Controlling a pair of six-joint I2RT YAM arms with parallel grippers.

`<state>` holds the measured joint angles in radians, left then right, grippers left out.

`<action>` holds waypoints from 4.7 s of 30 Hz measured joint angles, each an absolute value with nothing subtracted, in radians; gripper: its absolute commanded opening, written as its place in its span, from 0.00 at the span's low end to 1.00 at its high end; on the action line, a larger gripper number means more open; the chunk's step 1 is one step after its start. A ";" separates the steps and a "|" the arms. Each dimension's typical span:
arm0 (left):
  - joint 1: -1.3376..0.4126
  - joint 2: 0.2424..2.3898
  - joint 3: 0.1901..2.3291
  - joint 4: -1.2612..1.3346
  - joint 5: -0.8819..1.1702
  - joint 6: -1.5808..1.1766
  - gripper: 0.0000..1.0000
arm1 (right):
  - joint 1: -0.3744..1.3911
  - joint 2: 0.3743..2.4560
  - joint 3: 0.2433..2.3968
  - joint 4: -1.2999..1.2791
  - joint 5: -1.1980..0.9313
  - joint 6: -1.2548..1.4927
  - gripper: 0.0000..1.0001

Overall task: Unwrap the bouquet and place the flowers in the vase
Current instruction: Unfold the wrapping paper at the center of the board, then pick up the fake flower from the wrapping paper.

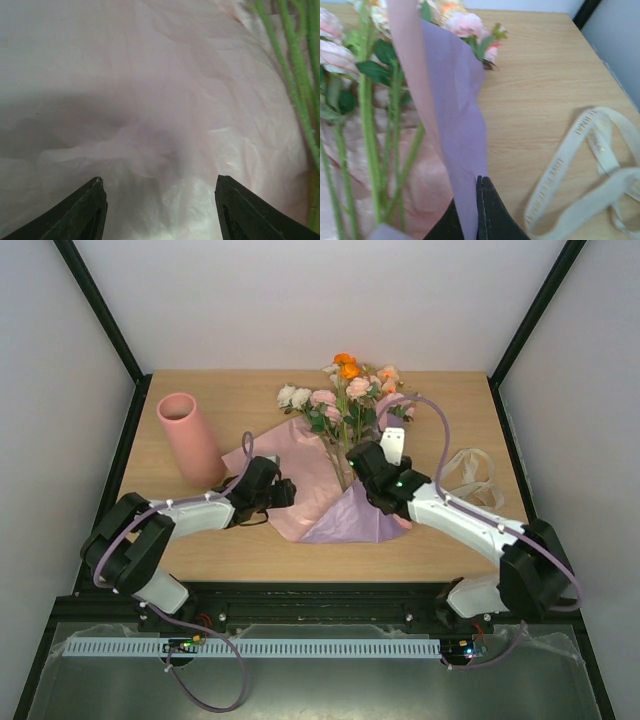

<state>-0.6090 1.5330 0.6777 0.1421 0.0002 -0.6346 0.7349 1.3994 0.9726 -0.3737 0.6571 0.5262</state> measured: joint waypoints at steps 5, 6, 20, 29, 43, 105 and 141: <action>-0.587 1.576 0.667 0.148 -0.017 -0.635 0.89 | 0.718 1.262 0.842 -0.382 0.712 0.570 0.01; -0.583 1.587 0.662 0.150 -0.024 -0.635 0.89 | 0.714 1.235 0.821 -0.384 0.719 0.593 0.01; -0.548 1.603 0.604 0.261 -0.060 -0.645 0.88 | 0.460 1.069 0.622 -0.432 0.689 0.934 0.01; -0.529 1.603 0.595 0.273 -0.090 -0.648 0.87 | 0.387 0.998 0.529 -0.433 0.663 1.072 0.24; -0.519 1.604 0.594 0.278 -0.099 -0.647 0.87 | 0.377 0.830 0.722 -0.578 0.752 1.043 0.91; -0.484 0.888 0.690 -0.179 0.051 -0.501 0.99 | 0.392 0.997 0.496 -0.058 -0.110 0.671 0.42; -0.483 0.770 0.751 -0.320 0.107 -0.290 1.00 | 0.483 1.640 0.813 0.118 0.031 0.788 0.20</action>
<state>-0.4828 0.7700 0.7506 -0.3202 0.1066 -0.2897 0.4828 1.6402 0.8135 0.1184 0.0311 0.7879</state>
